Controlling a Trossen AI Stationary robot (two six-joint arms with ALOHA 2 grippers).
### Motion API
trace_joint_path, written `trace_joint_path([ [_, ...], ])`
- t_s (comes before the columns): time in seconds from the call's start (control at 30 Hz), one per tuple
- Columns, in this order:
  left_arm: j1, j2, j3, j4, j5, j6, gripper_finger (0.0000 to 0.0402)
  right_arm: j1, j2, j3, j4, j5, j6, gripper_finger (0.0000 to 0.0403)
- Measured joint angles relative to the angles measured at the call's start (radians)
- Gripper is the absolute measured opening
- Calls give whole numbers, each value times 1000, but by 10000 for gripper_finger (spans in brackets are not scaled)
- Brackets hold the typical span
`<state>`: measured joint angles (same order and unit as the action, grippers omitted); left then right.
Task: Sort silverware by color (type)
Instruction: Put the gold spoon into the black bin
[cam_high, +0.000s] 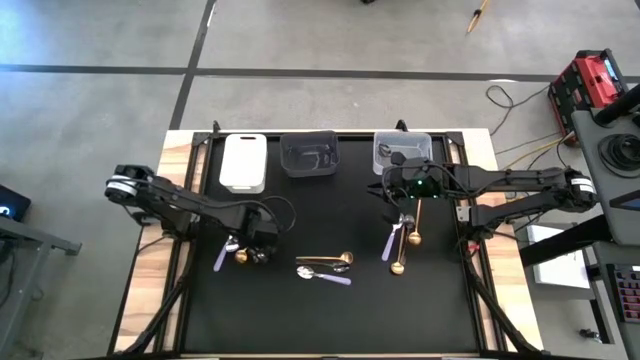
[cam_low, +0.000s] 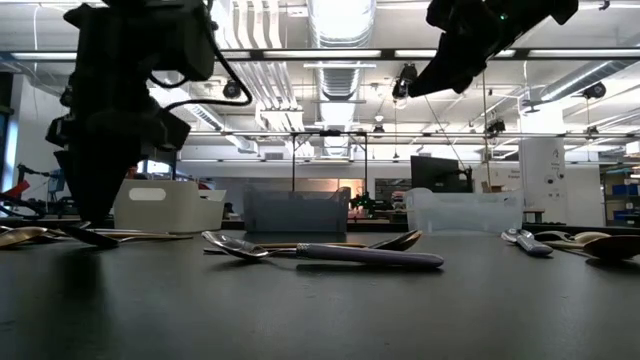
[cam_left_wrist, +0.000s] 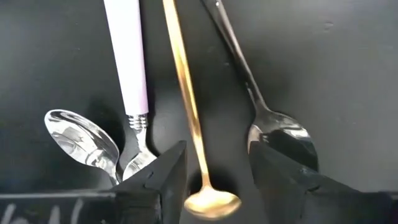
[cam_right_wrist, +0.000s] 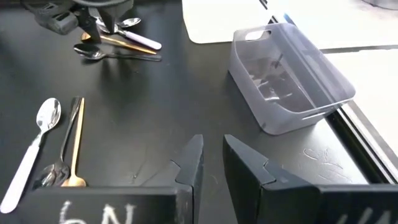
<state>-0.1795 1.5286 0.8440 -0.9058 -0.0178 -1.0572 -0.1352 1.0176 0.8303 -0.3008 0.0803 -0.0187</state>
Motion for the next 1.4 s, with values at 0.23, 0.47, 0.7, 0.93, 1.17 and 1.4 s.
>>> trace_joint_path([
  [0.23,2,48,0,17,-49,1,147,0,0,-3,0,0,-23,54],
  [0.47,5,108,3,28,-53,1,126,0,0,-3,0,0,-28,54],
  [0.7,5,120,3,38,-43,0,72,0,0,-3,0,-1,-34,54],
  [0.93,4,107,2,50,-37,-35,9,0,0,-8,0,-1,-46,54],
  [1.17,5,72,-7,23,-10,-24,4,0,0,-13,1,-1,-34,54],
  [1.4,7,-27,-5,-59,-8,-49,2,0,0,-19,0,-1,-54,54],
])
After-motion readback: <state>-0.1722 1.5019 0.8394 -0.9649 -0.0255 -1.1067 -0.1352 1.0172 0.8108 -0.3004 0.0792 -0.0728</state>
